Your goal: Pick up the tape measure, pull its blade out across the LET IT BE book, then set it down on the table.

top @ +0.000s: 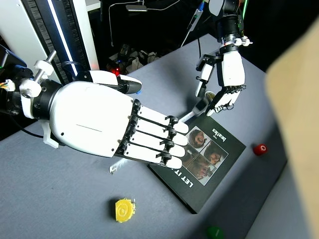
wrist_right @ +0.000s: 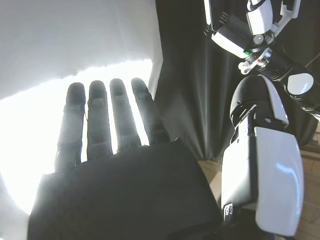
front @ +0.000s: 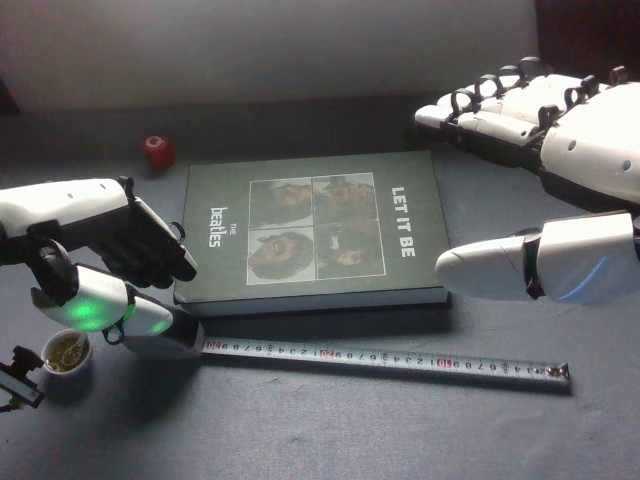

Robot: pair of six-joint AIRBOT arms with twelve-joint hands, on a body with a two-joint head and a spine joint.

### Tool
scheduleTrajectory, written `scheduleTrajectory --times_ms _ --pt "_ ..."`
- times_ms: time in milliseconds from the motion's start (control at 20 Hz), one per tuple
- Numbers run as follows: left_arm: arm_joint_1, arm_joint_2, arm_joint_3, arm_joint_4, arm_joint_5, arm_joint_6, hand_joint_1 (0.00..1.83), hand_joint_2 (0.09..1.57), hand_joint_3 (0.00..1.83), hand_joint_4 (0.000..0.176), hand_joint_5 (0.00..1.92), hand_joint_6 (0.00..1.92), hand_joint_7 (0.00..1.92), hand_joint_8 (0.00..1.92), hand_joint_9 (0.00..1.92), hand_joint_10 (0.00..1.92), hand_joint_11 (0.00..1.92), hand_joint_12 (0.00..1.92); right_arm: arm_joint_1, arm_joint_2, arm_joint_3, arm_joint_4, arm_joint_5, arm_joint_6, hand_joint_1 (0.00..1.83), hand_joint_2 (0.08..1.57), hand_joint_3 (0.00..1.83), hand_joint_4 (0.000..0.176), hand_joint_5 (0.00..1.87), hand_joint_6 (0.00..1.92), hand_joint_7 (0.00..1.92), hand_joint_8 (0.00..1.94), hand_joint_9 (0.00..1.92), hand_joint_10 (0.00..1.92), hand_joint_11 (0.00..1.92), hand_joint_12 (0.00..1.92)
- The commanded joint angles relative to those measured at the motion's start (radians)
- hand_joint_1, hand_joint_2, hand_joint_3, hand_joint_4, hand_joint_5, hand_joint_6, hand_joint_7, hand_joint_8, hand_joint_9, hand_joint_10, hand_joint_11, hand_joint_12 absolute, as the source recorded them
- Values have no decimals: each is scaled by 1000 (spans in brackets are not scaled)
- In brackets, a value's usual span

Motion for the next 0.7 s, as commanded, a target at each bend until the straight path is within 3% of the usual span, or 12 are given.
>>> scheduleTrajectory --times_ms 0,350,500,650 --pt "-11 1 3 -1 93 -1 983 1032 1 0 846 1 905 0 864 2 575 634 9 4 -3 -12 106 2 0 1036 0 0 0 0 0 0 0 0 0 103" --pt "-36 2 25 -1 92 10 705 995 0 0 581 0 584 0 562 0 358 535 7 4 -3 -12 105 2 0 1036 0 0 0 0 0 0 0 0 0 103" --pt "-85 -2 57 -1 73 37 701 992 0 0 570 0 578 0 550 0 354 535 8 3 -3 -12 105 2 0 1035 0 0 0 0 0 0 0 0 0 103" --pt "-183 -14 96 -1 8 114 699 988 0 0 560 0 579 1 546 0 351 535 8 3 -3 -12 105 2 0 1036 0 0 0 0 0 0 0 0 0 140"
